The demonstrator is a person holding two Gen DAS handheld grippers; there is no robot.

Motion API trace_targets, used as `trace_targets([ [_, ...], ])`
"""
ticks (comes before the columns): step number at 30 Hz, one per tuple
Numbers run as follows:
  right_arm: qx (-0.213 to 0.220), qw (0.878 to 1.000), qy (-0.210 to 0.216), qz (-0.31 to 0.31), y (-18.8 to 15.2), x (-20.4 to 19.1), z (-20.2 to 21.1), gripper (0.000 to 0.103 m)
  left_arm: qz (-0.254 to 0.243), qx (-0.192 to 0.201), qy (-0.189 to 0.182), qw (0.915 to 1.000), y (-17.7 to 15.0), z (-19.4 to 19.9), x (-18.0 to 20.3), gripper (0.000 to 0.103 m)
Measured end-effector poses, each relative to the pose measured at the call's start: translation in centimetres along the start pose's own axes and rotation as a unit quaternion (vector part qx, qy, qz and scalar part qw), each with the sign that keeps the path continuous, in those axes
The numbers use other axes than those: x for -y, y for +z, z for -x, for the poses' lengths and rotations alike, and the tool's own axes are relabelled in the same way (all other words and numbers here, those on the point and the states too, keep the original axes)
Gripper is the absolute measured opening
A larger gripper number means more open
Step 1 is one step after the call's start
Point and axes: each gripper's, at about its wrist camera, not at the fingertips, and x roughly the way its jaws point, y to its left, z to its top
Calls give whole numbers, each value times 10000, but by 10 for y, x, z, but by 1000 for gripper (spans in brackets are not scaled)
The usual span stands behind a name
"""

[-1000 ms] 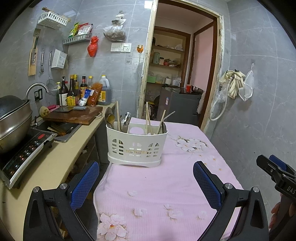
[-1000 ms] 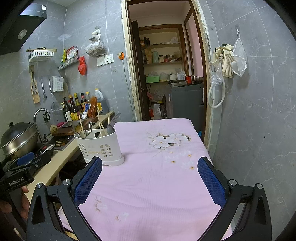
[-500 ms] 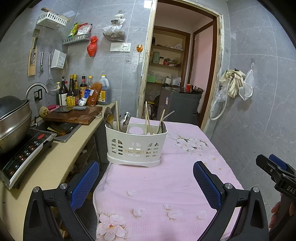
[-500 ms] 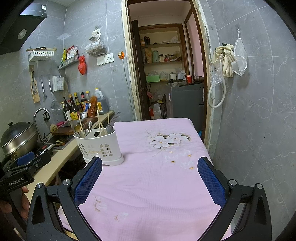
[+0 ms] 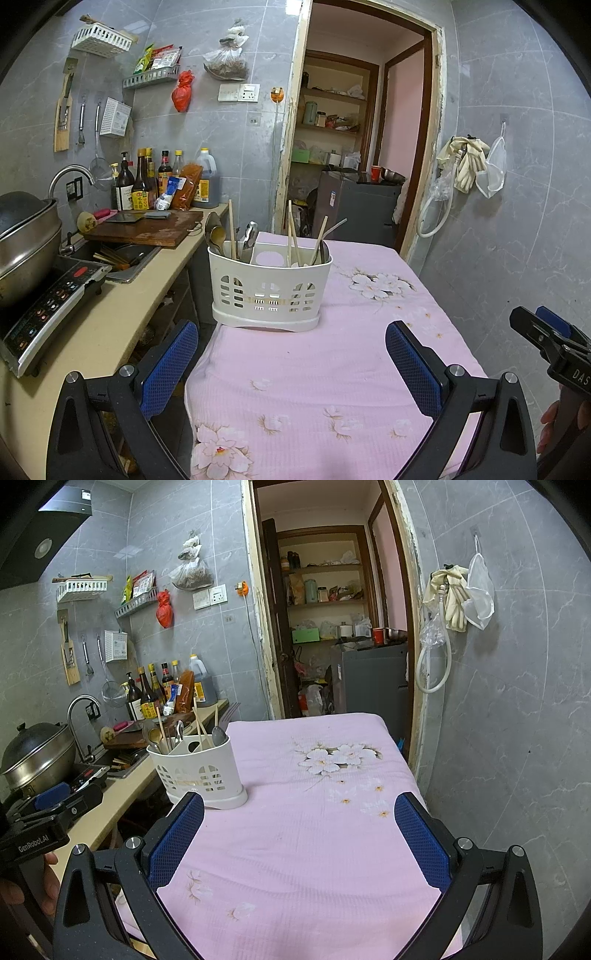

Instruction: Organize utensils

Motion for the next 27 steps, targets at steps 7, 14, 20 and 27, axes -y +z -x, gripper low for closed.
trace_targets([
  [7, -2, 10000, -2, 6, 1, 0, 0, 101, -5, -8, -3, 10000, 1, -1, 1, 102],
  [14, -25, 10000, 26, -16, -3, -1, -1, 101, -3, -33, 8, 10000, -1, -3, 3, 102],
  [20, -42, 10000, 33, -10, -6, -4, -3, 102, 16, -53, 27, 10000, -2, -7, 2, 102],
  [27, -53, 10000, 24, -14, -10, -5, -3, 102, 12, -58, 23, 10000, -1, -7, 2, 102],
])
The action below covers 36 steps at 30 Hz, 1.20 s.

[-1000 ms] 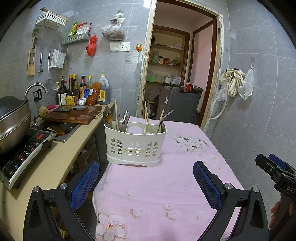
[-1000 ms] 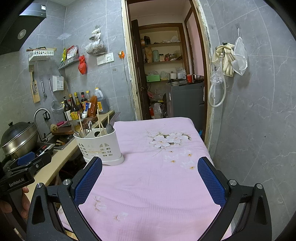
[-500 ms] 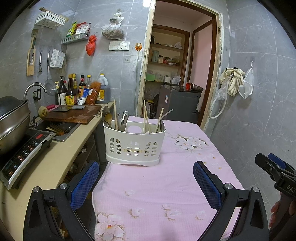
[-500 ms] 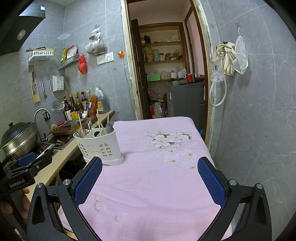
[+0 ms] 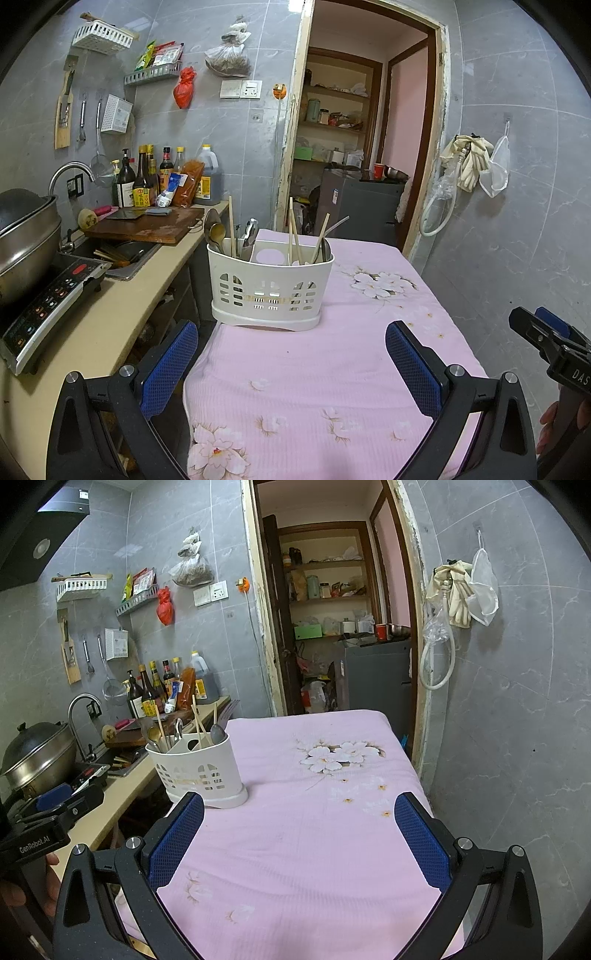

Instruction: Organize utensils

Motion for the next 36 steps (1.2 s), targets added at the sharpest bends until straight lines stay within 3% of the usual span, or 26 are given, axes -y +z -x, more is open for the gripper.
trace_targets([
  [36, -100, 9999, -6, 64, -9, 1, 0, 102, -22, -122, -61, 9999, -3, -2, -7, 102],
])
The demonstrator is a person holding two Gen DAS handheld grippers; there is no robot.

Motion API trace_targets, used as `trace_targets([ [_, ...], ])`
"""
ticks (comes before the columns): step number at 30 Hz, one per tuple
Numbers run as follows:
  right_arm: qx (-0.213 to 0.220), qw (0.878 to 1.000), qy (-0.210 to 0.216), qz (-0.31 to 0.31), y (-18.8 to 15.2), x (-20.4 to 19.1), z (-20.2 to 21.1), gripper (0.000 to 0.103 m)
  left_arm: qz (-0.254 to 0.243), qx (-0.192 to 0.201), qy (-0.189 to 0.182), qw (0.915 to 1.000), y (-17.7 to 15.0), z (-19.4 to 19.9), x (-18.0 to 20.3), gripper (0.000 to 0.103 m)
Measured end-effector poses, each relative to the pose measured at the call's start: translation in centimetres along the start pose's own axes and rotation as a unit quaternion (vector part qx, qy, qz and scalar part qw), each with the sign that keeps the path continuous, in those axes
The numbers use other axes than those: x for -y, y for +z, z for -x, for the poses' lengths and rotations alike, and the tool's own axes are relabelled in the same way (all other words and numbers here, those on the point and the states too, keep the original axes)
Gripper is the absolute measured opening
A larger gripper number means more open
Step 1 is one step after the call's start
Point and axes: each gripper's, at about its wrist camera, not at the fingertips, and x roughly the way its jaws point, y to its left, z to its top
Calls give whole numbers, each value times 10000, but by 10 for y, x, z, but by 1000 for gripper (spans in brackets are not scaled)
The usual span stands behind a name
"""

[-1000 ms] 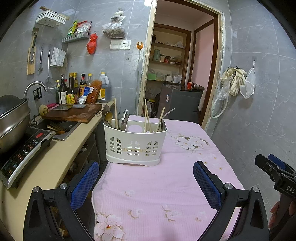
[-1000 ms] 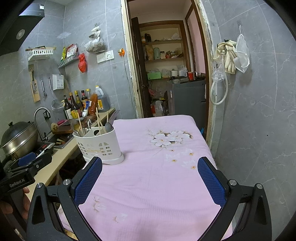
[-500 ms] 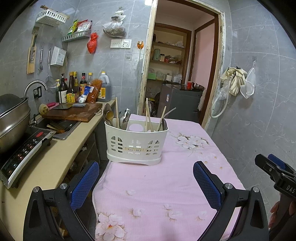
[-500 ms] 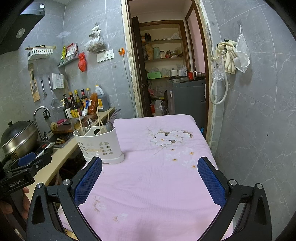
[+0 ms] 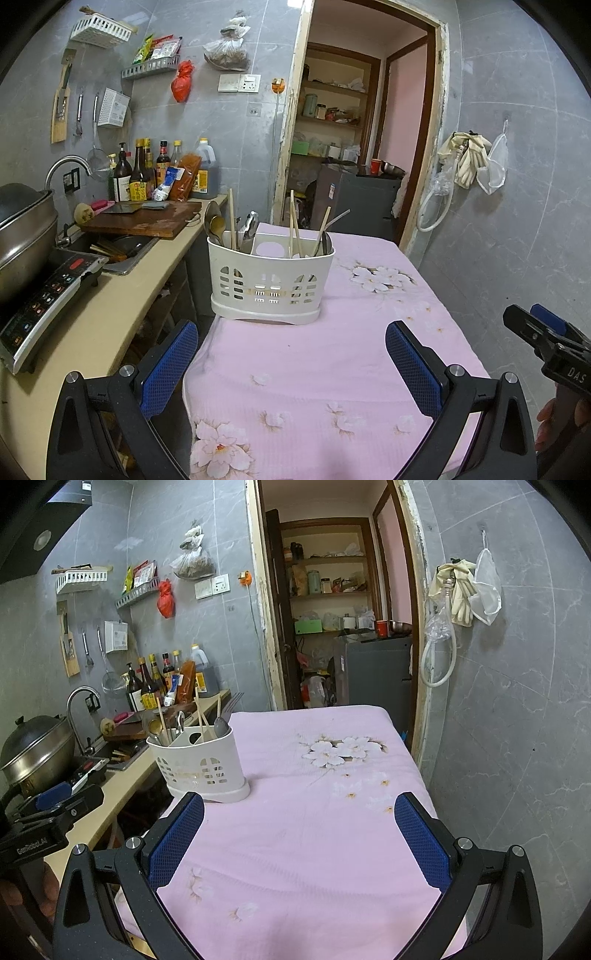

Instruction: Organize utensils

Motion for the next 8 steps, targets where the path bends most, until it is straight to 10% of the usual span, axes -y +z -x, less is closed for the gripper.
trace_targets([
  [8, -75, 10000, -10, 15, 5, 1, 1, 102, -26, -84, -34, 10000, 0, -2, -2, 102],
])
